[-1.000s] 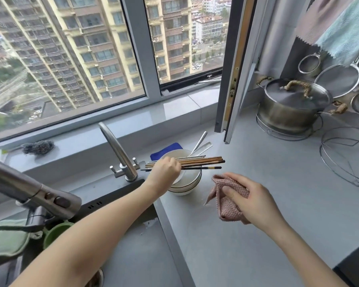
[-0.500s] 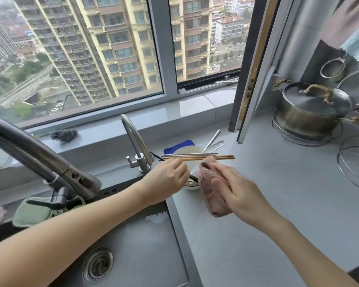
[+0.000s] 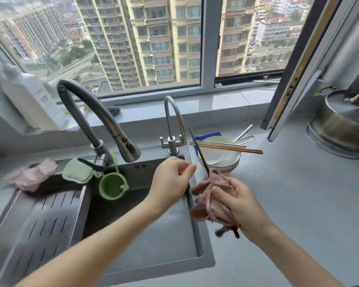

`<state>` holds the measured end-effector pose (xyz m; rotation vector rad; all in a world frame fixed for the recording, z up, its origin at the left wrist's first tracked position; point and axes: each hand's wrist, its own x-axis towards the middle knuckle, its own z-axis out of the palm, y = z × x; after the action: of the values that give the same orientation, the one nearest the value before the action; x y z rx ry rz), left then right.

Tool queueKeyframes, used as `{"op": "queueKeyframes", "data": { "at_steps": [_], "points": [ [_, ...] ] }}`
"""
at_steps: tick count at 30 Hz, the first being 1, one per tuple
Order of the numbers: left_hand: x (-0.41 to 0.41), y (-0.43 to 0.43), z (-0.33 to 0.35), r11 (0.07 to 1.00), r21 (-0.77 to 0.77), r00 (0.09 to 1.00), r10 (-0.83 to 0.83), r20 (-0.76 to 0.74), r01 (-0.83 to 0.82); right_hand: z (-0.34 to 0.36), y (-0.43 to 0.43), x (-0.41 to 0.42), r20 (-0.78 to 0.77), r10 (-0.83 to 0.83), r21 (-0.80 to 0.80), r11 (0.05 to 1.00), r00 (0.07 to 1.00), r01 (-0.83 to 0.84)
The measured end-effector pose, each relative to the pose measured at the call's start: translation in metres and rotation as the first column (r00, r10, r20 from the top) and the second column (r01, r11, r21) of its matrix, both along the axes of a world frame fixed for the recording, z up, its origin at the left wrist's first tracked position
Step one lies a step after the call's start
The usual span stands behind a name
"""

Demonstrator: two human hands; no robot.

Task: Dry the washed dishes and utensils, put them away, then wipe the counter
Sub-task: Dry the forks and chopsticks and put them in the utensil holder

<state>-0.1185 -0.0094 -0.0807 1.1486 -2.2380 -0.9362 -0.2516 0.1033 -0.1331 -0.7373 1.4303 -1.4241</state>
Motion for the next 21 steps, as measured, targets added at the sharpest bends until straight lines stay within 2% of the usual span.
{"op": "queueKeyframes", "data": {
  "at_steps": [1,2,3,5,9,12,14,16,18,20,21],
  "points": [
    [0.005,0.007,-0.004,0.957,0.289,0.998,0.022,-0.065,-0.003,-0.002,0.001,0.012,0.043,0.025,-0.02,1.0,0.999,-0.024],
    [0.009,0.013,-0.01,0.86,0.51,0.984,0.08,-0.157,0.011,-0.005,0.0,0.025,0.065,0.048,-0.03,0.998,0.997,-0.046],
    [0.013,0.018,-0.014,0.787,0.616,0.963,0.16,-0.216,0.008,-0.007,-0.001,0.037,0.052,0.068,-0.029,0.997,0.996,-0.066],
    [0.023,0.022,-0.022,0.779,0.623,0.928,0.278,-0.249,-0.067,-0.012,-0.004,0.059,-0.049,0.076,-0.012,0.997,0.996,-0.076],
    [0.046,0.017,-0.038,0.863,0.438,0.912,0.363,-0.194,-0.251,-0.023,-0.007,0.09,-0.162,0.109,0.012,0.994,0.981,-0.109],
    [0.052,0.019,-0.04,0.828,0.488,0.897,0.405,-0.179,-0.277,-0.03,-0.004,0.094,-0.197,0.136,0.008,0.991,0.971,-0.137],
    [0.051,0.016,-0.037,0.805,0.525,0.853,0.458,-0.251,-0.278,-0.033,0.004,0.088,-0.255,0.165,0.023,0.986,0.953,-0.165],
    [0.05,0.007,-0.026,0.815,0.525,0.811,0.469,-0.35,-0.245,-0.036,0.012,0.078,-0.302,0.177,0.074,0.984,0.937,-0.162],
    [0.054,-0.004,-0.017,0.806,0.579,0.816,0.413,-0.404,-0.121,-0.034,0.012,0.061,-0.241,0.079,0.084,0.995,0.967,-0.06],
    [0.057,-0.012,-0.013,0.791,0.612,0.884,0.294,-0.365,-0.011,-0.02,0.002,0.043,-0.148,-0.096,0.045,0.994,0.984,0.104],
    [0.058,-0.013,-0.013,0.789,0.613,0.925,0.211,-0.315,0.029,-0.008,-0.007,0.039,-0.1,-0.134,0.007,0.991,0.986,0.135]
  ]
}}
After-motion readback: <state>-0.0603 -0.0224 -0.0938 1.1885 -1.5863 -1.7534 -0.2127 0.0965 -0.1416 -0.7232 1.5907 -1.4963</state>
